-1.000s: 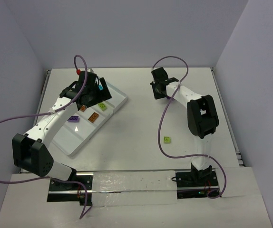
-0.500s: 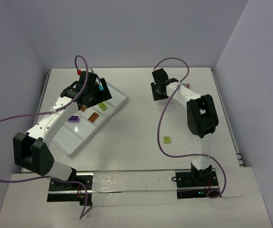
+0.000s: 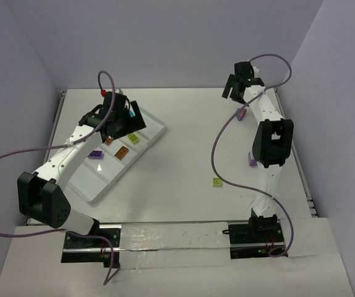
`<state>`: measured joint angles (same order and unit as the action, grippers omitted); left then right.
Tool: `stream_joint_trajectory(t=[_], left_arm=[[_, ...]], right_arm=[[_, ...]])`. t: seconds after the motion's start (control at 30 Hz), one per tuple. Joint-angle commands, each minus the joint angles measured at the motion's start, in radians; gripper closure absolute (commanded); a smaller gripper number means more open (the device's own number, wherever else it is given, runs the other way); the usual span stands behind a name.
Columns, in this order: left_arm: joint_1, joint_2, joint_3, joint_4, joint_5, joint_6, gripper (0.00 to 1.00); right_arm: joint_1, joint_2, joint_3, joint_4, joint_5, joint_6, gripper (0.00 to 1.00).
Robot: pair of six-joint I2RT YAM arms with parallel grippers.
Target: Sort the legos into containers by color
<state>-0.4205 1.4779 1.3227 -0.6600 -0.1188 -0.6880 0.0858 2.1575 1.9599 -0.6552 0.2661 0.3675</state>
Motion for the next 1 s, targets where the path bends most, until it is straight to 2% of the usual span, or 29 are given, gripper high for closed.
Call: stream_joint_trajectory(t=[0.0, 0.1, 0.43, 0.53, 0.9, 0.97], left_arm=[[-0.006, 0.010, 0.053, 0.003, 0.009, 0.032, 0.01], [-0.006, 0.014, 0.054, 0.001, 0.009, 0.040, 0.01], [-0.006, 0.047, 0.055, 0.008, 0.020, 0.050, 0.01], [-0.006, 0.053, 0.063, 0.001, 0.015, 0.051, 0.01], [-0.006, 0.058, 0.063, -0.003, 0.008, 0.050, 0.01], [-0.006, 0.059, 0.071, -0.007, 0.004, 0.052, 0.01]], right_arm=[[-0.028, 0.136, 0.209, -0.144, 0.058, 0.092, 0.03], [-0.053, 0.204, 0.280, -0.171, 0.039, 0.107, 0.01], [-0.078, 0.296, 0.303, -0.139, -0.013, 0.110, 0.00], [-0.078, 0.327, 0.351, -0.162, -0.013, 0.115, 0.03], [-0.107, 0.320, 0.338, -0.130, -0.037, 0.104, 0.40], [-0.107, 0.306, 0.316, -0.119, -0.048, 0.099, 0.52]])
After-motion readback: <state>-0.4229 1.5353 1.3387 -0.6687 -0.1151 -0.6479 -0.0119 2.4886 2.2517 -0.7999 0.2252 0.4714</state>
